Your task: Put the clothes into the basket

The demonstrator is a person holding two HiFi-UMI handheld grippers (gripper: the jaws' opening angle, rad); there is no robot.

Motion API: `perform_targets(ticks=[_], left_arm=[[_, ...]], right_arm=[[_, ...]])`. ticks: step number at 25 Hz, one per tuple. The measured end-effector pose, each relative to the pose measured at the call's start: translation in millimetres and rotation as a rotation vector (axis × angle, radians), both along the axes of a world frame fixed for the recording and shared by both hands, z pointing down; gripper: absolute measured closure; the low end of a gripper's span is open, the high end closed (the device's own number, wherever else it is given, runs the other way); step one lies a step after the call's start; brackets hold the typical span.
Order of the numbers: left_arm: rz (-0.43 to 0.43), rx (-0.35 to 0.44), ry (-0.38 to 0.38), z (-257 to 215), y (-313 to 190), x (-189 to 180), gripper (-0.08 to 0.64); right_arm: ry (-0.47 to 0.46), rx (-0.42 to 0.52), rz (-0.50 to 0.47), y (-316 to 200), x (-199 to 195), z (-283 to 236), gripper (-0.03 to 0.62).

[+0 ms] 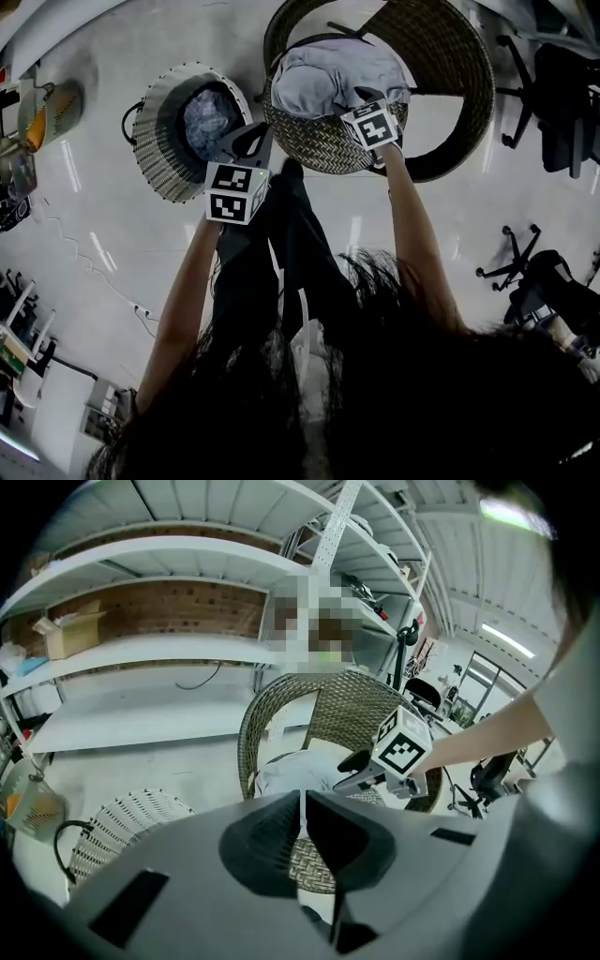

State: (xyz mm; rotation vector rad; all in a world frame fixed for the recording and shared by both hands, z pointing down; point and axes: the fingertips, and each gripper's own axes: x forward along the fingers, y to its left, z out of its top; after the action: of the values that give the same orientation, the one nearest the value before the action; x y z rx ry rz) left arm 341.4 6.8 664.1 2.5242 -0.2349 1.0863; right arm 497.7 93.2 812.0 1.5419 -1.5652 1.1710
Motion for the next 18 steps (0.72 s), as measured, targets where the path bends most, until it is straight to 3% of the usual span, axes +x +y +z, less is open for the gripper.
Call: perform_targets(ticks=[6,11,14,18], left_arm=[[0.031,0.003,-0.068,30,0,-12,0.531],[0.008,-0.017,-0.103,49,-8,-18,0.531],[-0.011,-0.024,-0.091,52,-15,-12,0.531],[-0.024,-0.039,-0.097,58,-17,-14,0.531]], right_arm=[[0.098,-0.037,-0.059,-20,16,35,0.310],[0.105,-0.103,-0.106,-30,28,59,0.296],[0.069,-0.134,-0.077,-34,33,74,0.295],[0.023,-0.243,0.047,-13,40,94,0.296]])
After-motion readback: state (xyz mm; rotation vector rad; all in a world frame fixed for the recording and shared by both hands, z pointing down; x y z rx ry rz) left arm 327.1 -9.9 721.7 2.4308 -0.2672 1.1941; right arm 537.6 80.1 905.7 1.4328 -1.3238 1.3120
